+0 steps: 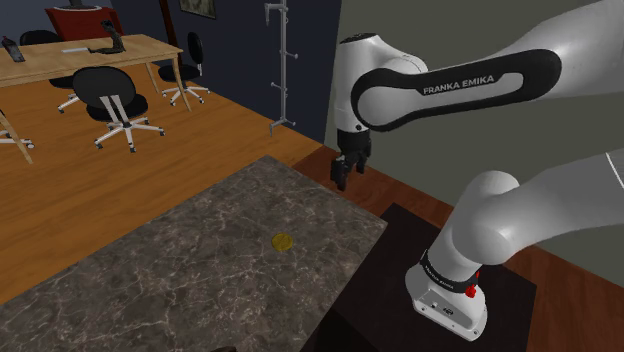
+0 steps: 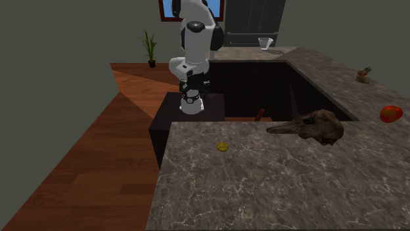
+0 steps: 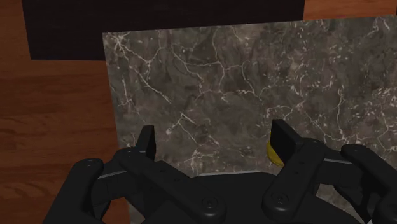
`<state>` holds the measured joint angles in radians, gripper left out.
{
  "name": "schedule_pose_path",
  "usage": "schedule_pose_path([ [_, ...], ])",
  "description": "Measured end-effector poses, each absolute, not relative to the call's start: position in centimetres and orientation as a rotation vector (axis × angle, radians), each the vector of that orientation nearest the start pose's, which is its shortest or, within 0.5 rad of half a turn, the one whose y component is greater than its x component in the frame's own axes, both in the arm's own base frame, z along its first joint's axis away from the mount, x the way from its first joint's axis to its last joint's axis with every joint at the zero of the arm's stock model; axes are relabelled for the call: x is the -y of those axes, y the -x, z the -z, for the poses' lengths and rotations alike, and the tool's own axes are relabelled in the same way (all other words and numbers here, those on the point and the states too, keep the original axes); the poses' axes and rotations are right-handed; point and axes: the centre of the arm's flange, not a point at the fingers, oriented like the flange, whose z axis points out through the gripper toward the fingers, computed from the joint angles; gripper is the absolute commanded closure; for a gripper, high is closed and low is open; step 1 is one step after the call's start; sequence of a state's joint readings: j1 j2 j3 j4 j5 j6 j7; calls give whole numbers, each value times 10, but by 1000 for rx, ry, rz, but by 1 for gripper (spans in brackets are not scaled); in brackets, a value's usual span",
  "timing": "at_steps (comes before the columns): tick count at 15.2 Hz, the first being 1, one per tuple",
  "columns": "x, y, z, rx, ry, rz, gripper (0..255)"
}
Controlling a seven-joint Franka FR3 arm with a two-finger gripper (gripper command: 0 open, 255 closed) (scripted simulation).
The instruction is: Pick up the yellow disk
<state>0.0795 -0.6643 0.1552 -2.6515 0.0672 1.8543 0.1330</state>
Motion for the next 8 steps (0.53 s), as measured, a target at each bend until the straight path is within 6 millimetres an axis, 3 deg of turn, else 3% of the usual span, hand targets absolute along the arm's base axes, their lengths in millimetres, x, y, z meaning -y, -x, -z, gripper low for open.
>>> schedule_pose_path([
  [8,-139,-345,-356,47,3182,-98,0],
])
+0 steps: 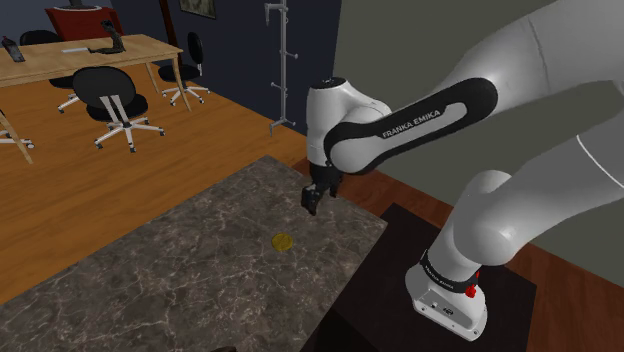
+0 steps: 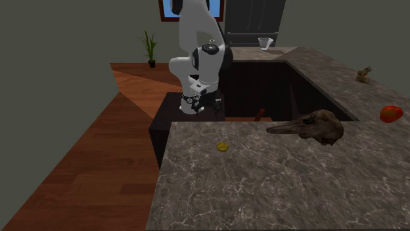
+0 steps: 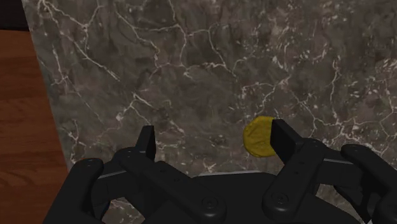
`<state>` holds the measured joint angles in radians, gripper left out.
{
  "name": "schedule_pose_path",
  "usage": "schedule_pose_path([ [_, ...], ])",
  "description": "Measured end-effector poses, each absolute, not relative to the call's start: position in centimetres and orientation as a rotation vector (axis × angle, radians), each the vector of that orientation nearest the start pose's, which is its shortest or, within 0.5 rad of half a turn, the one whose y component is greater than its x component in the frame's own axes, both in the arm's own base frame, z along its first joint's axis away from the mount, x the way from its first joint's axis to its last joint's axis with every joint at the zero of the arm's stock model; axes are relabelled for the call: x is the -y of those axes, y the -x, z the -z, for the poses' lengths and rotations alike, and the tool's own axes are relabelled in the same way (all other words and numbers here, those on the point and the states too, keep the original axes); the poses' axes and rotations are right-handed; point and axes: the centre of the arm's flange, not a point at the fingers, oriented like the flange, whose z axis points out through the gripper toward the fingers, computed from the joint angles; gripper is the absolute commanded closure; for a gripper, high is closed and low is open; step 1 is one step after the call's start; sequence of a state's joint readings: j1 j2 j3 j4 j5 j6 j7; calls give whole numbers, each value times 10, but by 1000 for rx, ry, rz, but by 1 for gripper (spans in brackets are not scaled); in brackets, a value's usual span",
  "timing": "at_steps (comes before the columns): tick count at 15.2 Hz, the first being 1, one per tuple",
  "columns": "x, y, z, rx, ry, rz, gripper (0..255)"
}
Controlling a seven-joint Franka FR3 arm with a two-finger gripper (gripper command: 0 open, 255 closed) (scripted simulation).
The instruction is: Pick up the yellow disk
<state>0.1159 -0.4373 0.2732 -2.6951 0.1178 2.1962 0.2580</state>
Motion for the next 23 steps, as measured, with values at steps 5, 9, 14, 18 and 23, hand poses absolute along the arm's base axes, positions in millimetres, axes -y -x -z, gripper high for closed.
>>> schedule_pose_path([
  [5,-175,-363,-309,38,3177,-29,0],
  [9,-202,-386,-274,27,3170,27,0],
  [14,-225,-395,-235,24,3163,65,0],
  [18,-226,-395,-214,24,3162,67,0],
  [23,-227,-395,-206,24,3161,68,255],
])
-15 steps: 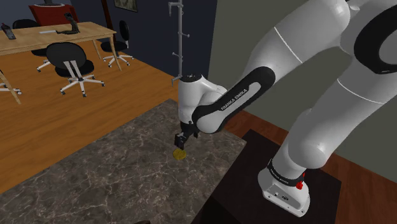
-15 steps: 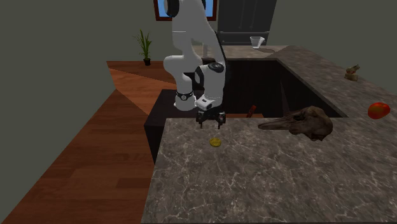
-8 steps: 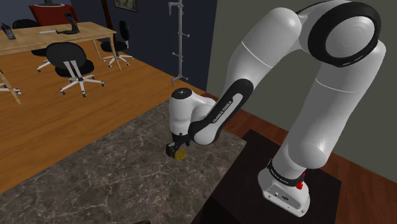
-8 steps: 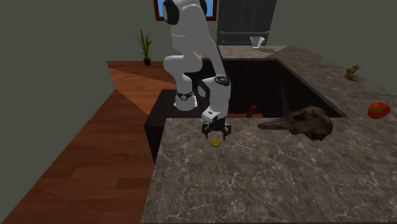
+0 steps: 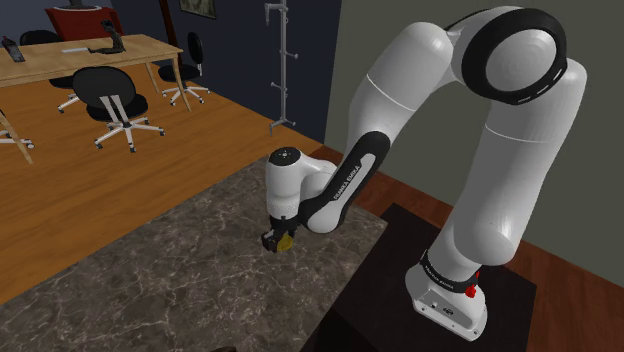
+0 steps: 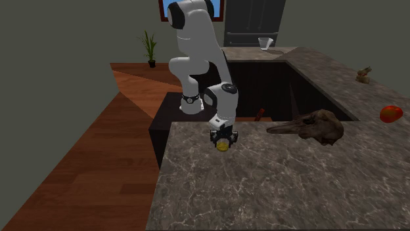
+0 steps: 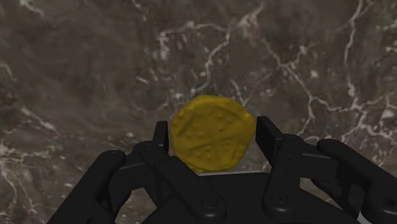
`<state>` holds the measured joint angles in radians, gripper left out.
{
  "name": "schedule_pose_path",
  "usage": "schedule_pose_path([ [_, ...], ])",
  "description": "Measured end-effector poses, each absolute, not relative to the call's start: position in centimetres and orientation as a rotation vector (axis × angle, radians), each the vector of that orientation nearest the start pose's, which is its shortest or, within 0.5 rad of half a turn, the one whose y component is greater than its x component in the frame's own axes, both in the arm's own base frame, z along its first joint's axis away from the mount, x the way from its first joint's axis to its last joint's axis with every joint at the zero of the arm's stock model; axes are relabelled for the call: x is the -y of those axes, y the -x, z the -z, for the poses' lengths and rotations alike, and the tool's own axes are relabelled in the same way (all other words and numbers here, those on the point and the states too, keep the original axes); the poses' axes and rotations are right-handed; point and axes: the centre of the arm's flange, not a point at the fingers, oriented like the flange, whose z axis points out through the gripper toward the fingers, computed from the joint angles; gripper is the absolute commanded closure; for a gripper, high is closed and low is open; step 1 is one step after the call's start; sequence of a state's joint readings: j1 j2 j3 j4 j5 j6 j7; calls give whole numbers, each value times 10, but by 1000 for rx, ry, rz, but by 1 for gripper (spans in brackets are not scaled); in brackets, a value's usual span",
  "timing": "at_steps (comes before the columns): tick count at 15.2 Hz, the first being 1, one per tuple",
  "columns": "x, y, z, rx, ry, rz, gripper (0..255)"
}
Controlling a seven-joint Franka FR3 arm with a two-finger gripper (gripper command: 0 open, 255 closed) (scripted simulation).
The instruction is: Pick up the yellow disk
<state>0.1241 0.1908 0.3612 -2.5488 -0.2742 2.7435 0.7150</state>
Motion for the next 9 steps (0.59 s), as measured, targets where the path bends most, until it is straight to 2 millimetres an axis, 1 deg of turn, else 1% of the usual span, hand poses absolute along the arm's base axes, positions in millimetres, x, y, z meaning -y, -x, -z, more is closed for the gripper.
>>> schedule_pose_path([
  [8,-227,-396,-206,24,3161,70,255],
  [9,-227,-395,-208,24,3161,69,255],
])
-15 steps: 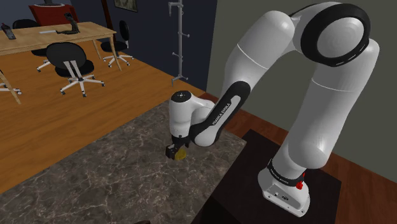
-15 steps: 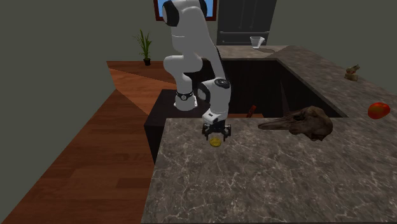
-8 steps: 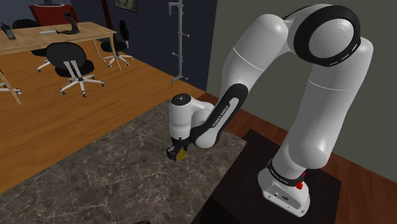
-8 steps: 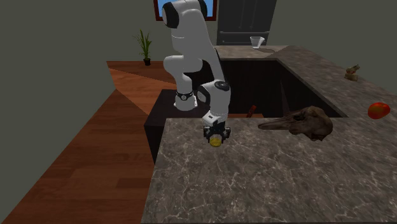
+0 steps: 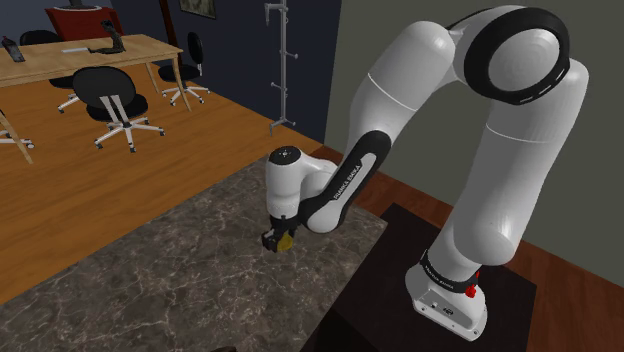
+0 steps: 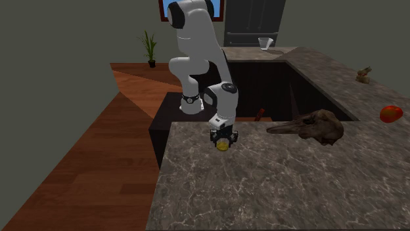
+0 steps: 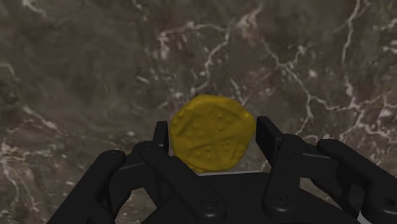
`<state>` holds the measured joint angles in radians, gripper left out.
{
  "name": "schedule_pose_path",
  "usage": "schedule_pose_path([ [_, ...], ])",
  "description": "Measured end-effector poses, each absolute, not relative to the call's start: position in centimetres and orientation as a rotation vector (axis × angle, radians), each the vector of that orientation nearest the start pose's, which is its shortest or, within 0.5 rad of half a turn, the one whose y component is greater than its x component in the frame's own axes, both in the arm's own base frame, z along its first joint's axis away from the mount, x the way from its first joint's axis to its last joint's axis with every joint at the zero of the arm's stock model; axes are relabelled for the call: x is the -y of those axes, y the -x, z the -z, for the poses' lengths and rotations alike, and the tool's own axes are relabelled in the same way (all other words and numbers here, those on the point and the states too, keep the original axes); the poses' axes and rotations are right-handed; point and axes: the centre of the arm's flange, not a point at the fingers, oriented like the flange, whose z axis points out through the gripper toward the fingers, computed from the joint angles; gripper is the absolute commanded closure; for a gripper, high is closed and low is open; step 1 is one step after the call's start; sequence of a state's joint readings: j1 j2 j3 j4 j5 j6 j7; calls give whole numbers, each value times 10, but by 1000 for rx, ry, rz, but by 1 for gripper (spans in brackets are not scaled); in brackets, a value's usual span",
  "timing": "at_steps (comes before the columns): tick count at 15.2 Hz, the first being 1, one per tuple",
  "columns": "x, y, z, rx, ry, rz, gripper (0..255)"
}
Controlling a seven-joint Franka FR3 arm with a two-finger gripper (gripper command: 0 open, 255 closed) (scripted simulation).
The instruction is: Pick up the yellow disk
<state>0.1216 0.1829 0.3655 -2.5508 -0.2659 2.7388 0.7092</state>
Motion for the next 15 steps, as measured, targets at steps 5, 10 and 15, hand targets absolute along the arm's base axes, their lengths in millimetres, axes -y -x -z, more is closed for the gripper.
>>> schedule_pose_path([
  [5,-227,-395,-232,24,3162,68,255],
  [10,-227,-394,-258,24,3162,69,255],
  [15,-227,-396,-282,24,3162,68,255],
])
